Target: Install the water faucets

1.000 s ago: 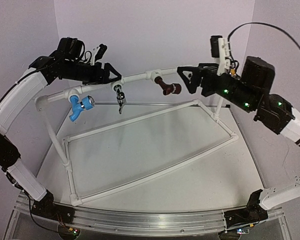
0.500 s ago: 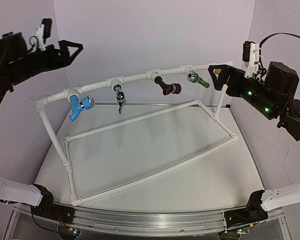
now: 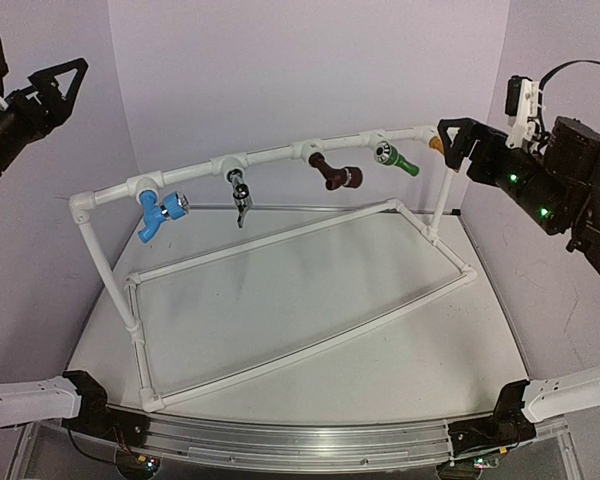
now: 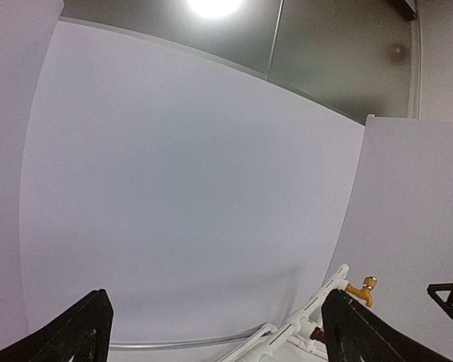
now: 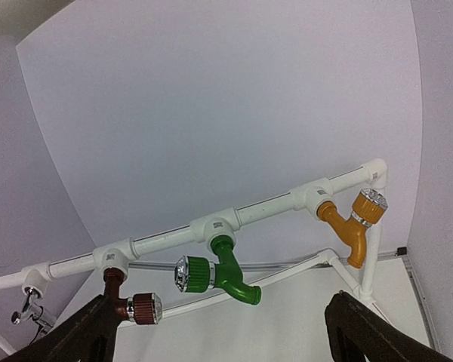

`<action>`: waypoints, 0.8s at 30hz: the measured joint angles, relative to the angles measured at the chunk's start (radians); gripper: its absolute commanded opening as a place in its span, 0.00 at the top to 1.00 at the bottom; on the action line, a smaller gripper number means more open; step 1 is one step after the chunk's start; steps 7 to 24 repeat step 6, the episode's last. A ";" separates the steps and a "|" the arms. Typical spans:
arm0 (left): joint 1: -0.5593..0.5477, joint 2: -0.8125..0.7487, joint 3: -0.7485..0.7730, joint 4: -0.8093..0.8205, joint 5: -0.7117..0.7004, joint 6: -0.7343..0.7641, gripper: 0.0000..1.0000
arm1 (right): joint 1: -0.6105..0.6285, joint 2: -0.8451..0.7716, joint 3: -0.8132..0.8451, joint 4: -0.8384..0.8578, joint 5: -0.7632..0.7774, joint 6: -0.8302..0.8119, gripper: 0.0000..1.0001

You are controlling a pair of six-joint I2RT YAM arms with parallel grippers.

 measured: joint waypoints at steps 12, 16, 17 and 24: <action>0.000 0.016 0.000 -0.001 -0.010 0.005 0.00 | 0.000 -0.005 0.002 0.009 0.005 -0.008 0.02; 0.000 0.016 0.000 -0.001 -0.010 0.005 0.00 | 0.000 -0.005 0.002 0.009 0.005 -0.008 0.02; 0.000 0.016 0.000 -0.001 -0.010 0.005 0.00 | 0.000 -0.005 0.002 0.009 0.005 -0.008 0.02; 0.000 0.016 0.000 -0.001 -0.010 0.005 0.00 | 0.000 -0.005 0.002 0.009 0.005 -0.008 0.02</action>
